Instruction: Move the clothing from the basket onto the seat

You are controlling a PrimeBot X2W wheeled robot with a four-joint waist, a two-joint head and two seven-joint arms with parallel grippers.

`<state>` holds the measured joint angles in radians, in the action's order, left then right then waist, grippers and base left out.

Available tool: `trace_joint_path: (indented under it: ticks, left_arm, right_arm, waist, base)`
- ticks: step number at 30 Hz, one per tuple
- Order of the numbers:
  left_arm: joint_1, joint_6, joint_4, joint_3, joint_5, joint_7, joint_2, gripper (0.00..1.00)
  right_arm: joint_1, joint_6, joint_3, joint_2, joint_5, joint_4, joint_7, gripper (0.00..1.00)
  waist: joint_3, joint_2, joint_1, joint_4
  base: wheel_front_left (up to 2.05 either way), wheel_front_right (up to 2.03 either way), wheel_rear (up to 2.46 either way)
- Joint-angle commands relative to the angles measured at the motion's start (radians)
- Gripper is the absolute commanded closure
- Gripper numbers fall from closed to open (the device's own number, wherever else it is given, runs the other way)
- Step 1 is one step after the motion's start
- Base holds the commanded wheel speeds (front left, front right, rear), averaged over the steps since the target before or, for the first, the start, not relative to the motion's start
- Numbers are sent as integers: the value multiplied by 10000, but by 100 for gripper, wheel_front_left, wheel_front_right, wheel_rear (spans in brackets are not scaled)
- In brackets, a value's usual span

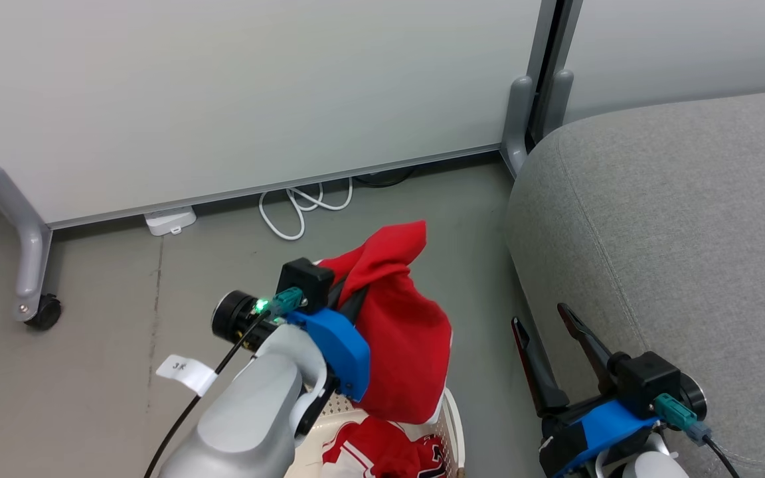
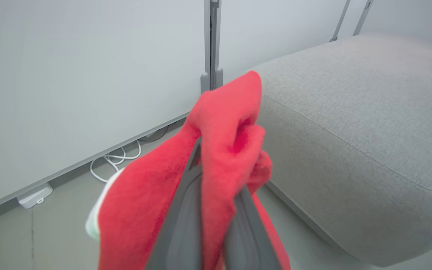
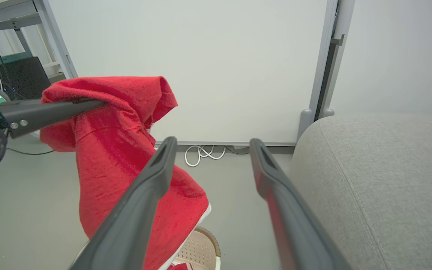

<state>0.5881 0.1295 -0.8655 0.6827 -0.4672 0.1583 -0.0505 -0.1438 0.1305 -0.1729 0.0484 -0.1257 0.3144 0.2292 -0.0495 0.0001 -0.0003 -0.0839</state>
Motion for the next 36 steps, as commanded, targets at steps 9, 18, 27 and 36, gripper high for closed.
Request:
trace_joint_path:
  ticks: [9, 18, 27, 36]
  left_arm:
    - [1179, -6, 1581, 947, -1101, -802, -5, 100]
    - [1844, -535, 2409, 1828, -2220, -1360, -5, 100]
    - [2192, -987, 2685, 2477, -2951, -1290, -6, 100]
    - [2425, -1243, 2504, 2858, -3346, -1092, -4, 100]
  right_arm:
    - [278, 5, -67, 34, -38, -258, -213, 0]
    - [357, 5, -173, 36, -97, -375, -353, 0]
    - [346, 5, -392, 34, -261, -474, -464, 0]
    - [-637, 5, -1324, 36, -843, -380, -815, 0]
  waist:
    - [190, -1, 3, 136]
    - [325, -1, 3, 154]
    - [296, -1, 3, 167]
    - [73, -1, 3, 139]
  base:
    - [0, 0, 0]
    - [0, 0, 0]
    - [0, 0, 0]
    - [0, 0, 0]
